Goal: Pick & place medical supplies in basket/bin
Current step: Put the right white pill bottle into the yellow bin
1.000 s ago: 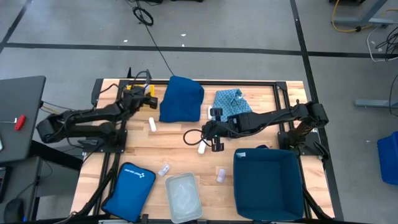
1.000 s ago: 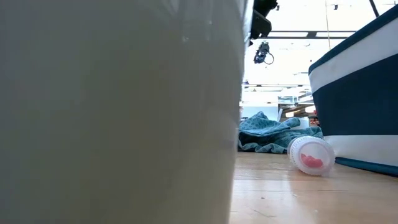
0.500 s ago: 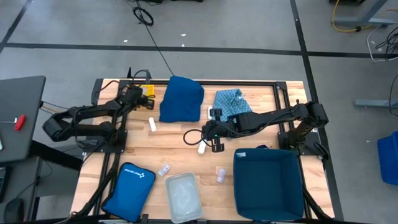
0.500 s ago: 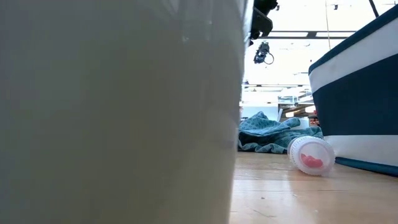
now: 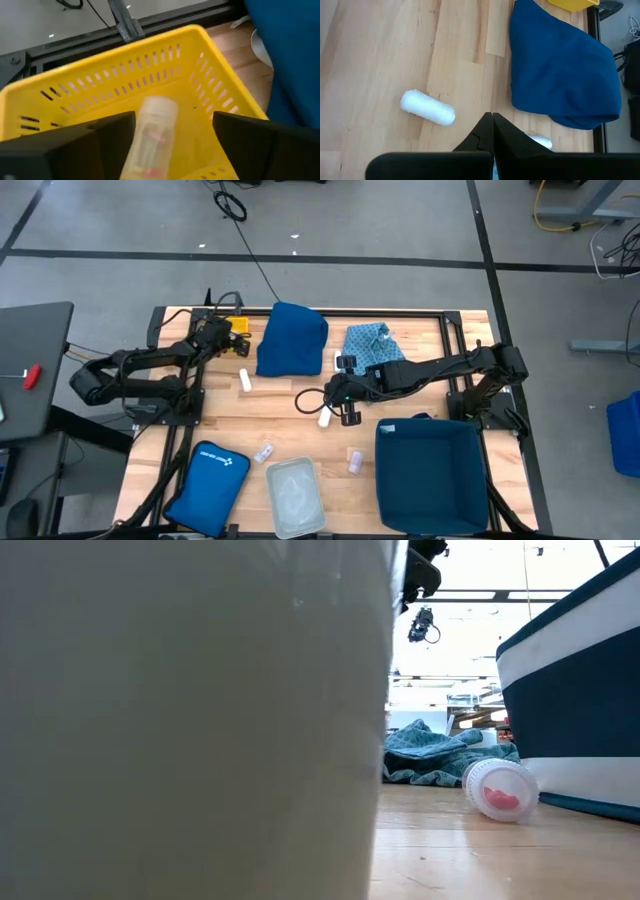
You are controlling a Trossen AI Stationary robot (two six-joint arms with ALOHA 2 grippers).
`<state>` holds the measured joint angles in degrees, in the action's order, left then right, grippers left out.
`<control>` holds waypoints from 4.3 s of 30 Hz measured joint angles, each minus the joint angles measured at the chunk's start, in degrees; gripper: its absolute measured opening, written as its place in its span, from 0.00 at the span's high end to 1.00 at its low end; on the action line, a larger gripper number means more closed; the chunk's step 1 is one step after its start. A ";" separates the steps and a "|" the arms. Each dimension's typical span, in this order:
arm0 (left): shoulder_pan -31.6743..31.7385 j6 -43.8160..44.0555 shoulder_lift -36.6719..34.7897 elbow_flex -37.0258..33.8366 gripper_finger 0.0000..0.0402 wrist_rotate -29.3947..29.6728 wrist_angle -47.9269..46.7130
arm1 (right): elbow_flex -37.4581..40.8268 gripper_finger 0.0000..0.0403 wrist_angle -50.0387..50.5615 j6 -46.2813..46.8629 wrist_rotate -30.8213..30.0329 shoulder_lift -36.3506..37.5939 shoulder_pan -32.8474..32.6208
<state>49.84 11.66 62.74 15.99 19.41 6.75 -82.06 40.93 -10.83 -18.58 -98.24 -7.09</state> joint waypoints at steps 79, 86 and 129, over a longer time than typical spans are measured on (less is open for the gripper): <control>-34.56 -12.65 0.28 -0.02 0.27 -34.42 32.00 | -0.33 0.39 10.45 -4.48 26.05 -14.05 -15.96; -34.53 -12.68 0.28 -0.02 0.27 -34.39 32.49 | -0.28 0.39 10.81 -7.42 24.68 -14.49 -15.55; -34.58 -11.10 0.31 -0.02 0.27 -28.04 29.43 | -6.77 0.39 -14.67 -15.61 1.44 -14.77 -12.72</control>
<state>15.27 0.56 63.05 15.97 -8.63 36.18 -88.84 26.25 -26.44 -17.14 -113.00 -19.81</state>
